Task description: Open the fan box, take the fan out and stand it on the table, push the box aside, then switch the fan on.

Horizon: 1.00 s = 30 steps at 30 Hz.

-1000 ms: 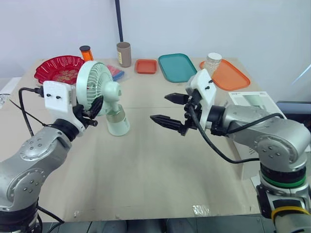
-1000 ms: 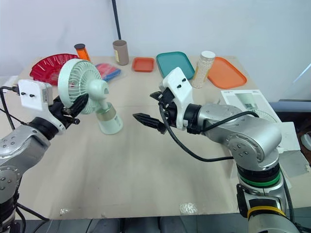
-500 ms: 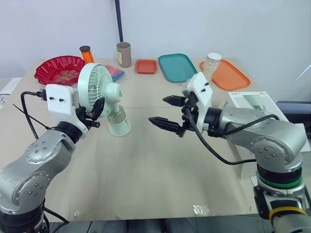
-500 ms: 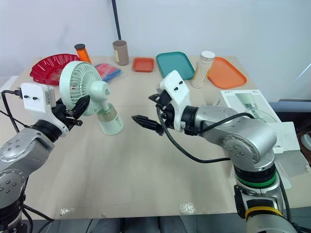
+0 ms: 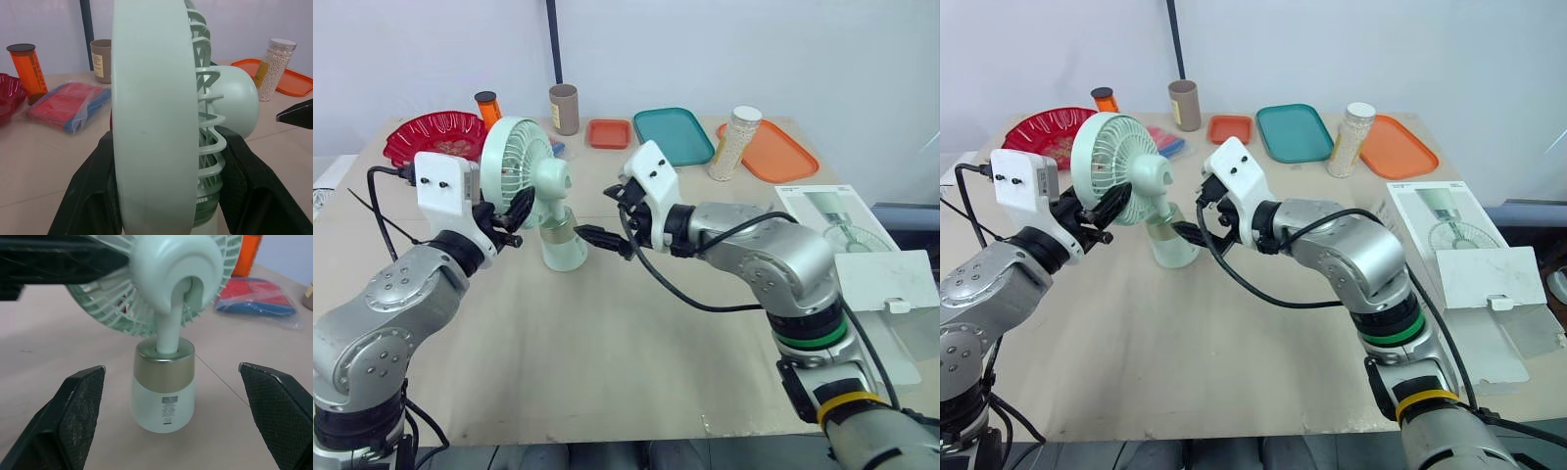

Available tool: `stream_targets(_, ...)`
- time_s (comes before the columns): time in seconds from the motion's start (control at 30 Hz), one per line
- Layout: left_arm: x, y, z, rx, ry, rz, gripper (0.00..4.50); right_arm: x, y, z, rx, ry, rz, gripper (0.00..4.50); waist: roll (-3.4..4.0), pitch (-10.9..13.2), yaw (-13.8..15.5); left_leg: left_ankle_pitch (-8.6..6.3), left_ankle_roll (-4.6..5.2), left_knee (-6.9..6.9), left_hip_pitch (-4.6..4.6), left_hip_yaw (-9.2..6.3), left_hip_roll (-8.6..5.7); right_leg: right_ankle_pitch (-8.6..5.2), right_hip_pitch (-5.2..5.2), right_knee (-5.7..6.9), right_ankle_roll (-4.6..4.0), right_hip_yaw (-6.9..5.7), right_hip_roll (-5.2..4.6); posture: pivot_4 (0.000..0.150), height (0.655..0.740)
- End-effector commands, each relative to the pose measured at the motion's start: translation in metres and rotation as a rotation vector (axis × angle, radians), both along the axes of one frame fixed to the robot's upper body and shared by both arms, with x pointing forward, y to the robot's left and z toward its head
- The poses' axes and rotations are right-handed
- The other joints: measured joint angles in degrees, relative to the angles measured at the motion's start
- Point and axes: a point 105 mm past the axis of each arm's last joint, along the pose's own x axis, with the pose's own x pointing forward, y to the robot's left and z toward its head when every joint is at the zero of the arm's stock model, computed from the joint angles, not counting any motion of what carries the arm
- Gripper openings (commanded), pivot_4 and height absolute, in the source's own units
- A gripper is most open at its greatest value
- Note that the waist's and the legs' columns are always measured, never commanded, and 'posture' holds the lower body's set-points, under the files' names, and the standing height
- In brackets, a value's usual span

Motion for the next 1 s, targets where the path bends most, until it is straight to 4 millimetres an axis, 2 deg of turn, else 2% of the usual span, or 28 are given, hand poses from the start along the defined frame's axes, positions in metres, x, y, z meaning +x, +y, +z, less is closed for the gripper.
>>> stream_targets(0.03, -0.005, 0.002, 0.026, -0.005, -0.096, -0.008, 1.92, 0.0, 0.006, 0.017, 0.035, -0.064, 0.002, 3.98, 0.0, 0.0, 0.0, 0.01, -0.01, 0.0, 0.0, -0.02, 0.0, 0.0, -0.02, 0.0, 0.0, -0.01, 0.0, 0.15, 0.74)
stream_targets(0.07, -0.004, 0.002, 0.026, -0.006, -0.095, -0.009, 1.92, 0.001, 0.008, 0.016, 0.039, -0.06, 0.002, 3.8, 0.0, 0.0, -0.01, 0.01, -0.02, 0.0, -0.01, -0.02, 0.0, 0.0, -0.02, 0.01, 0.0, -0.01, 0.0, 0.15, 0.74)
stream_targets(0.1, -0.004, 0.002, 0.027, -0.006, -0.094, -0.009, 1.92, 0.001, 0.009, 0.016, 0.042, -0.059, 0.002, 3.41, 0.0, 0.0, -0.01, 0.01, -0.02, 0.0, -0.02, -0.02, 0.0, 0.0, -0.03, 0.01, 0.0, -0.01, 0.0, 0.15, 0.74)
stream_targets(0.4, -0.003, 0.003, 0.027, -0.012, -0.079, -0.017, 1.92, 0.015, 0.033, 0.008, 0.086, -0.028, -0.015, 3.41, 0.0, 0.0, -0.08, 0.06, -0.11, -0.01, -0.1, -0.01, 0.0, 0.04, -0.17, 0.09, -0.05, -0.01, -0.01, 0.15, 0.74)
stream_targets(0.6, -0.004, 0.003, 0.027, -0.01, -0.077, -0.017, 1.92, 0.023, 0.041, 0.007, 0.112, -0.021, -0.032, 3.41, 0.0, 0.0, -0.08, 0.07, -0.13, -0.03, -0.11, -0.02, 0.0, 0.04, -0.2, 0.09, -0.05, -0.02, -0.01, 0.15, 0.74)
stream_targets(1.0, -0.004, 0.003, 0.024, -0.018, -0.071, -0.024, 1.92, 0.026, 0.052, -0.002, 0.118, 0.0, -0.024, 3.41, 0.0, 0.0, -0.09, 0.08, -0.15, -0.03, -0.11, -0.01, 0.01, 0.05, -0.23, 0.12, -0.06, -0.03, -0.01, 0.15, 0.74)
